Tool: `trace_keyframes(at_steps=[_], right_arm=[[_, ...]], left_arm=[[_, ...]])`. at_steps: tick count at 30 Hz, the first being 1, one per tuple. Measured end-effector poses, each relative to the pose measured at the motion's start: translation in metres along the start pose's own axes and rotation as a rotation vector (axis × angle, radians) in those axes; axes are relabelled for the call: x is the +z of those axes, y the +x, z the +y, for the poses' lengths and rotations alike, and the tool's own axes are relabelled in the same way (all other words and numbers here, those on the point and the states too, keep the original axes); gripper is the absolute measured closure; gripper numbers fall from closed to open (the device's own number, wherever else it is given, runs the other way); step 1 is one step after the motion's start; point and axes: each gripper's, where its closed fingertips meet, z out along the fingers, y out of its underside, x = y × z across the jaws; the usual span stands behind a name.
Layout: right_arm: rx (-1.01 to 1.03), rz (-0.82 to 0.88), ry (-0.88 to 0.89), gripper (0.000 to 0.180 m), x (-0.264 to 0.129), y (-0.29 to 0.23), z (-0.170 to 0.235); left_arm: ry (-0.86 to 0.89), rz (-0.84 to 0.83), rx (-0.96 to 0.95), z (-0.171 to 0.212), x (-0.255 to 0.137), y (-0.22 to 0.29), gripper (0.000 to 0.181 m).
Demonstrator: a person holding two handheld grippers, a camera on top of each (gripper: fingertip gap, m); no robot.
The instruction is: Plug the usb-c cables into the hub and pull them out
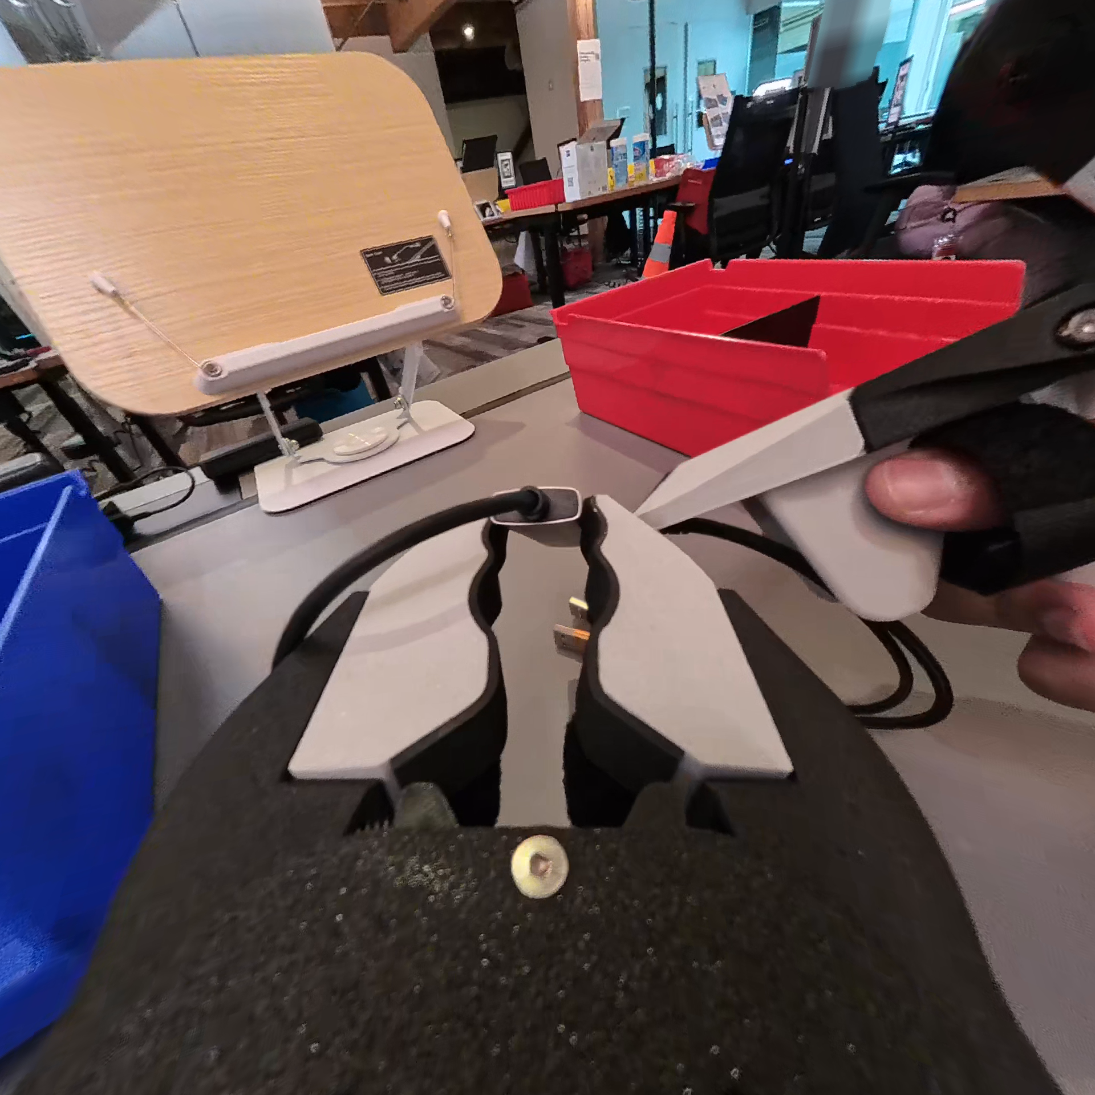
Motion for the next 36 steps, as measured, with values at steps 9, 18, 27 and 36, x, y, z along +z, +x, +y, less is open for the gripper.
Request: trace_keyframes(at_steps=[9,18,27,36], right_arm=[[0.041,0.009,0.003,0.169,-0.022,0.008,0.013],[-0.401,-0.009,-0.255,0.168,-0.031,0.010,0.055],[-0.550,-0.366,-0.253,0.168,-0.092,-0.022,0.036],[-0.692,-0.076,0.138,0.168,-0.170,-0.035,-0.148]], left_arm=[[-0.149,-0.221,-0.120,0.032,0.004,-0.059,0.157],[-0.087,-0.120,-0.028,0.007,0.008,-0.035,0.157],[-0.095,-0.070,-0.058,0.022,-0.006,-0.056,0.157],[-0.101,-0.015,-0.107,0.026,-0.005,-0.052,0.157]])
